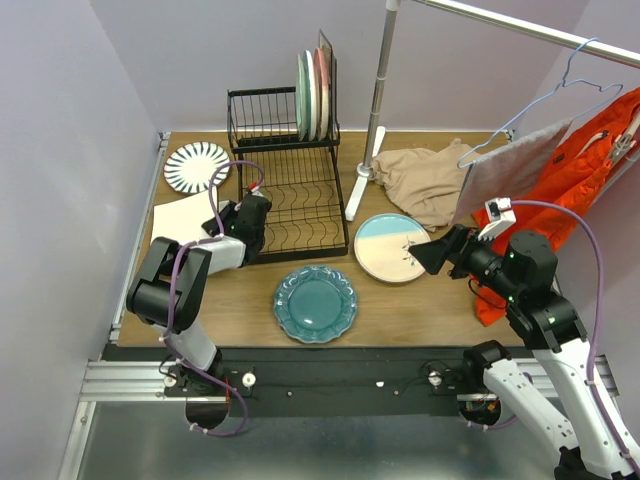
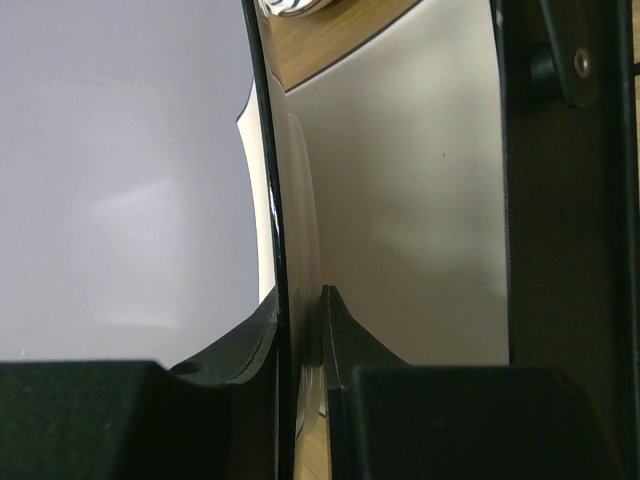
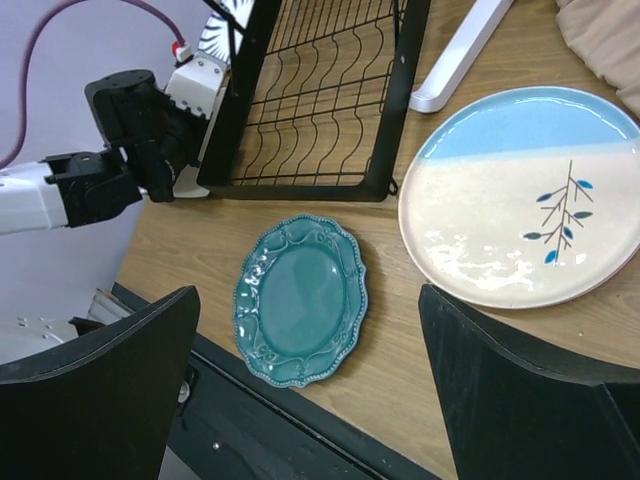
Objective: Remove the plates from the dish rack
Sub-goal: Place the plate at the center of the board.
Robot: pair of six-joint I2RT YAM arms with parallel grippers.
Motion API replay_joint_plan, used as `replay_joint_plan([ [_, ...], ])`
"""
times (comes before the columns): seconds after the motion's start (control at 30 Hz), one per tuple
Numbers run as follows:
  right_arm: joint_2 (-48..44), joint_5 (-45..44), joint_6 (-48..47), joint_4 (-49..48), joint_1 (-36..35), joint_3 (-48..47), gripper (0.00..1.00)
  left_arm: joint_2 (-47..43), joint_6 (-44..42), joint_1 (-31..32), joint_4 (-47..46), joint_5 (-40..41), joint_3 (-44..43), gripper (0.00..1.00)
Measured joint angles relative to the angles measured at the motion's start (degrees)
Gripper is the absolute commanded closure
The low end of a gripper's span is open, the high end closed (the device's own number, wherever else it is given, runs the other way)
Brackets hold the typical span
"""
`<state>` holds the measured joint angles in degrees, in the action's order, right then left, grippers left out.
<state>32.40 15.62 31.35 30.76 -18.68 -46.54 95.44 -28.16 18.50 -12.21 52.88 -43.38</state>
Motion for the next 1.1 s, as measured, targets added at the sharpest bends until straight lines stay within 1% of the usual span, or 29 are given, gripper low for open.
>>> replay_joint_plan([
  [0.23,-0.24,0.00,0.02,0.72,-0.02,0.00,0.01,1.77,-0.46,0.50,-0.94,1.51,0.00,1.00],
  [0.37,-0.37,-0.11,0.00,0.72,0.00,0.00,0.01,2.36,-0.52,0.79,-0.98,2.03,0.00,0.94],
  [0.5,-0.33,-0.11,0.02,0.74,-0.02,0.00,0.01,2.43,-0.09,0.94,-0.66,2.40,-0.04,0.85],
  [0.6,-0.33,-0.11,0.04,0.76,0.00,0.00,0.01,2.45,0.52,1.05,0.13,2.75,-0.22,0.80],
  [1.1,-1.03,-0.11,0.07,0.98,0.00,0.00,0.01,2.71,4.28,1.25,5.29,4.20,-2.03,0.71],
])
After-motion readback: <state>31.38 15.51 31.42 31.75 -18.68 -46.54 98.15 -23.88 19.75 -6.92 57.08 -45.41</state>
